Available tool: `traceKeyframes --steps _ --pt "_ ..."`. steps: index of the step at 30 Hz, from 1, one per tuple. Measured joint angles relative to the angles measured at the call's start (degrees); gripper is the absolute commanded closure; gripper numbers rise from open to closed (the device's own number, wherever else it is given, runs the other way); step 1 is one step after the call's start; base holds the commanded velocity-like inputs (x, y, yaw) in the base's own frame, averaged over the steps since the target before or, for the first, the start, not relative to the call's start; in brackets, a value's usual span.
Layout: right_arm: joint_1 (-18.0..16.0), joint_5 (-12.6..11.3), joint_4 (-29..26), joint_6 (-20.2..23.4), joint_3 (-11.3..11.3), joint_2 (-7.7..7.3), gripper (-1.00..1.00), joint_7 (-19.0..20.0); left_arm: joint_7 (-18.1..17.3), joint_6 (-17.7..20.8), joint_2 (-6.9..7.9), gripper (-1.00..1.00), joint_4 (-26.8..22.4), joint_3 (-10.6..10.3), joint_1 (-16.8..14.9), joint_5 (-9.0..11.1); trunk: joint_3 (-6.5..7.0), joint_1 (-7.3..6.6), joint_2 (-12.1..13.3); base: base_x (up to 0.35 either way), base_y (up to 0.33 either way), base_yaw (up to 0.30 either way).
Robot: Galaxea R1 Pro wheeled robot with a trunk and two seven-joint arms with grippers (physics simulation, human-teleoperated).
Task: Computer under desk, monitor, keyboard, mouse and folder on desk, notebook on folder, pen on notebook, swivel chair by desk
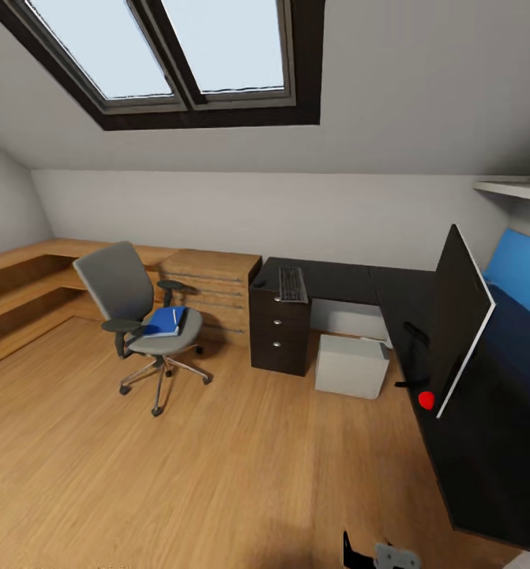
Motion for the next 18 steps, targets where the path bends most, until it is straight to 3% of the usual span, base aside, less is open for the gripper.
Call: traceKeyframes --steps 11,18 --pt "0.00 0.10 0.00 -0.03 0.00 0.09 -1.00 0.06 -0.01 0.01 -0.01 -1.00 -0.02 0.00 0.00 0.00 0.00 0.00 0.00 -0.331 -0.141 -0.254" --pt "-0.01 0.13 0.00 0.27 0.00 0.10 -1.00 0.05 0.01 0.00 -0.01 -1.00 0.01 -0.01 0.00 0.00 0.00 0.00 0.00 -0.319 -0.164 -0.069"
